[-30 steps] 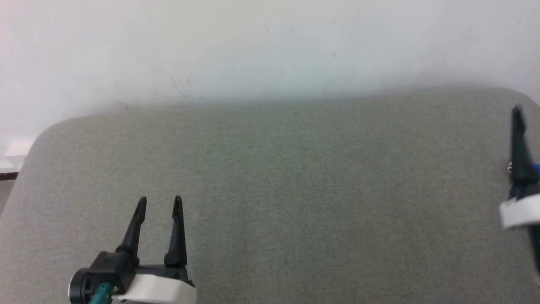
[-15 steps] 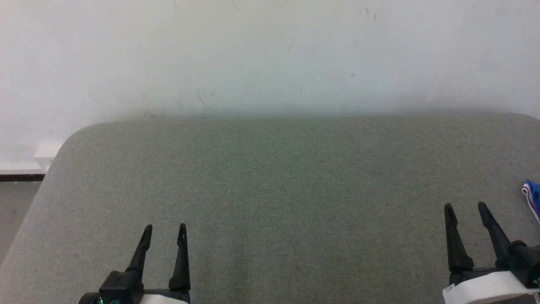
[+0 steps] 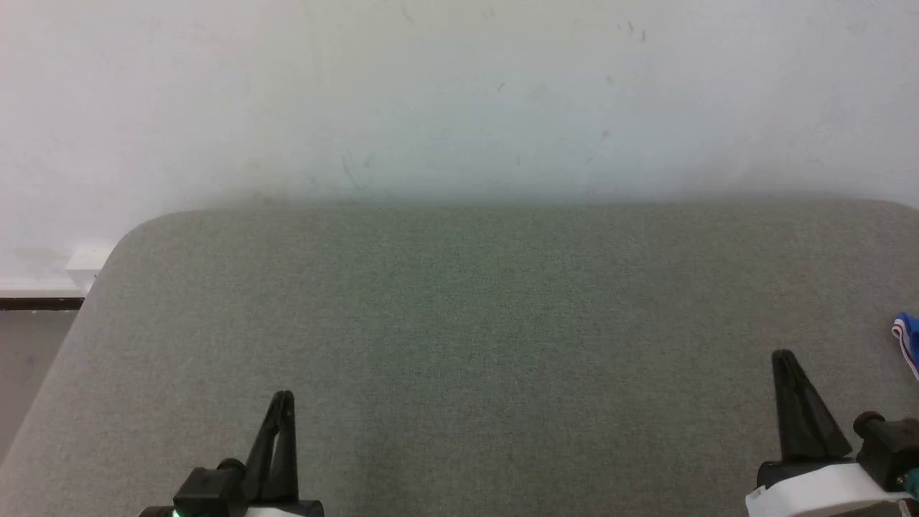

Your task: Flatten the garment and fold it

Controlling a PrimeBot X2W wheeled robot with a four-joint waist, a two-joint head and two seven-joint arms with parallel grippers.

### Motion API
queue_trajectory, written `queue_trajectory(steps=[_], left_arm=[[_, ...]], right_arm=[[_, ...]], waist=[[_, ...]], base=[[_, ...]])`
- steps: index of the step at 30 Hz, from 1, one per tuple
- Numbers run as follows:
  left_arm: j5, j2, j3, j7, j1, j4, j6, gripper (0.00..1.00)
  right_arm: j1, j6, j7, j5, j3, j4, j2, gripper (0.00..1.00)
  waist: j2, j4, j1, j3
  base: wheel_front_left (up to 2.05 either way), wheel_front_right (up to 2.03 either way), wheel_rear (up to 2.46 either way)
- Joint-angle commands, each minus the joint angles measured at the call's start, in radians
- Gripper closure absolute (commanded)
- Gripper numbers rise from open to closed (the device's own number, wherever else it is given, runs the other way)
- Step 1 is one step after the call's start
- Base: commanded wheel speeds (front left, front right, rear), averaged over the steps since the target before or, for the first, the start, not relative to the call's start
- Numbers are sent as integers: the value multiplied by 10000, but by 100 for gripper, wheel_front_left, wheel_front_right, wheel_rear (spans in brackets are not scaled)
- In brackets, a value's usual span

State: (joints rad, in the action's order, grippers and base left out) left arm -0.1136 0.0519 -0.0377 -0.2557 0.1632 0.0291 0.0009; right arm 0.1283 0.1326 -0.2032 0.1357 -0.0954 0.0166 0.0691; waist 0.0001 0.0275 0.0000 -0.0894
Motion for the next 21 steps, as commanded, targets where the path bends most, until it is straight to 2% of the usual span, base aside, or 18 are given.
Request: queue_trajectory(steps=[1, 21], left_arm=[[10, 0, 5, 24, -15, -3, 0, 100], [183, -3, 62, 412, -263, -47, -1, 100]], right_arm=[[-12, 0, 19, -13, 9, -2, -2, 100], [-207, -3, 327, -218, 154, -27, -30, 100]], waist=[[-1, -3, 0, 8], [-1, -44, 0, 144]], base=[[0, 0, 0], [0, 0, 0]])
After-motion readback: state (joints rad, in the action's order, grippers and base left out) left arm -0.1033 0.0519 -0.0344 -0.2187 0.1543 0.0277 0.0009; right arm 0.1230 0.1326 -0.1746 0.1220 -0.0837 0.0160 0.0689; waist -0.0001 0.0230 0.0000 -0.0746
